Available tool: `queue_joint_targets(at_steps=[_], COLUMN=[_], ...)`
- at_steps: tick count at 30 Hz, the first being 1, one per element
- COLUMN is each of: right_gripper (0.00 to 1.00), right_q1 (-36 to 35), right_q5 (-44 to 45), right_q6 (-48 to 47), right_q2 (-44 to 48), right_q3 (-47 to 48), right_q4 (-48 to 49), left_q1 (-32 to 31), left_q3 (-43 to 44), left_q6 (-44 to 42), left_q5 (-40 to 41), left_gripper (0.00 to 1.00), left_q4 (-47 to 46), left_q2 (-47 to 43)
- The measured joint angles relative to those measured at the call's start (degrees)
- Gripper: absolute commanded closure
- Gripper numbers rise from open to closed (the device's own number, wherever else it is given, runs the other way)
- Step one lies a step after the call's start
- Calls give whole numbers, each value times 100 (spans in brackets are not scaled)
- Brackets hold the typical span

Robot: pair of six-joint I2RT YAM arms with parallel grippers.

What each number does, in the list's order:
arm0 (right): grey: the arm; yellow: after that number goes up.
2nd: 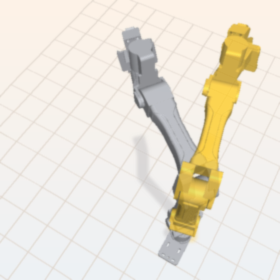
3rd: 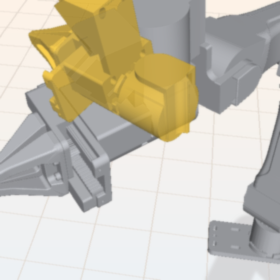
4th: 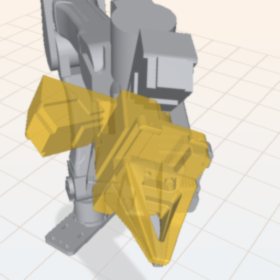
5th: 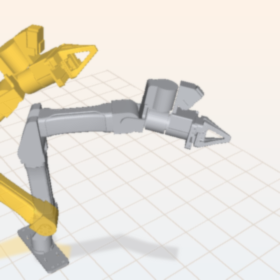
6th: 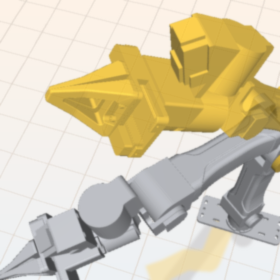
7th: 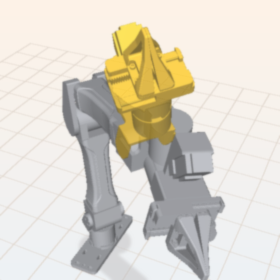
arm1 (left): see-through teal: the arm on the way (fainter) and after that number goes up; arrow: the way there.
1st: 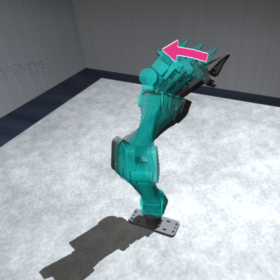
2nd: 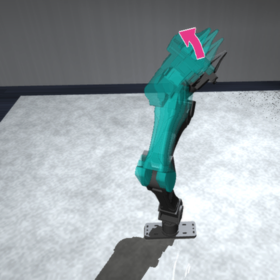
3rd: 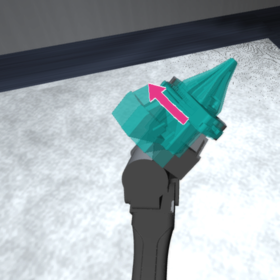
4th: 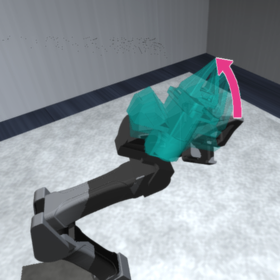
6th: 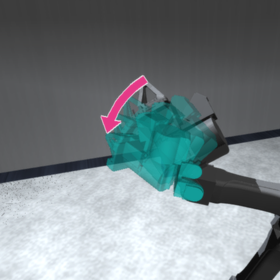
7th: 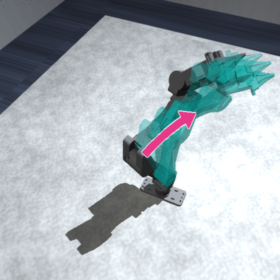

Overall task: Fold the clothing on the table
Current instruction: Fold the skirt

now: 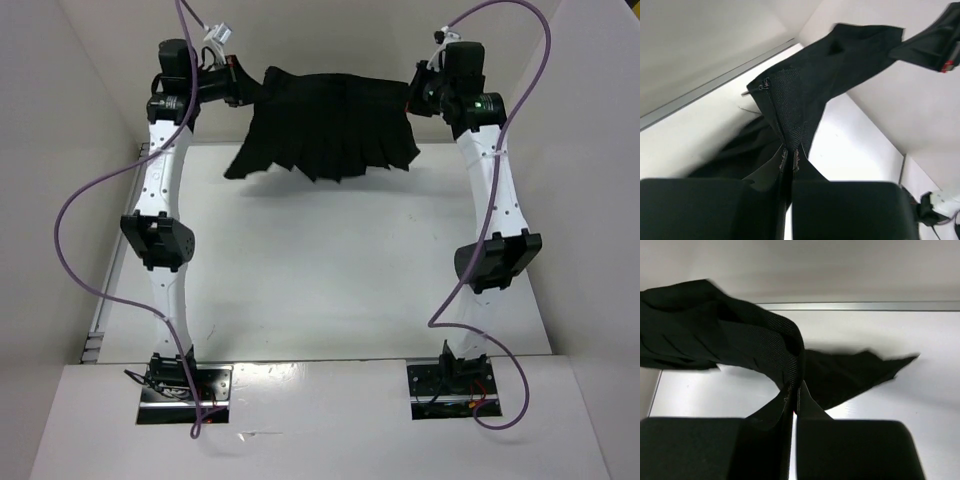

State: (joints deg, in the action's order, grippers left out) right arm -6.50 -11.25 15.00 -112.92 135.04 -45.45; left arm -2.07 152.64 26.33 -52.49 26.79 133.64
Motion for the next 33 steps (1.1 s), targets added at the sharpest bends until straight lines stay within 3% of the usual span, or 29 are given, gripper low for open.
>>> queue_joint_targets(at_steps=[4,7,10,16,19,22,25,29,33], right_gripper=[100,100,100,100,100,100,100,100,100], right_q1=[-221,-299,-350,-463,-487,-518,-549,-562,-483], right_q5=[83,101,105,-20,-219,-332,-337,-284,-275], right_q6=[-57,-81,-92,-2,87,190,256,251,197], right_q2=[212,514,1156,3348,4478,5342,5875,5545,4225], right_q3=[181,92,-435,-2159,-2658,-3093,-3359,-3707,-4059], right_q4=[-400,-669,-767,-787,-824,-859,-870,-584,-26], left_q1=[0,0,7,68,96,107,131,151,208], left_q3=[-166,-826,-2028,-4631,-5761,-6297,-6306,-6161,-6135], left_q6=[2,2,28,275,413,540,557,549,516], left_q5=[-90,-127,-131,-151,-179,-221,-313,-431,-402], left_gripper=[100,100,100,100,100,99,99,99,99], left_q4=[203,345,247,-50,-260,-289,-455,-820,-1069], left_q2=[-503,-1010,-1735,-3832,-5311,-6605,-7300,-6953,-5261])
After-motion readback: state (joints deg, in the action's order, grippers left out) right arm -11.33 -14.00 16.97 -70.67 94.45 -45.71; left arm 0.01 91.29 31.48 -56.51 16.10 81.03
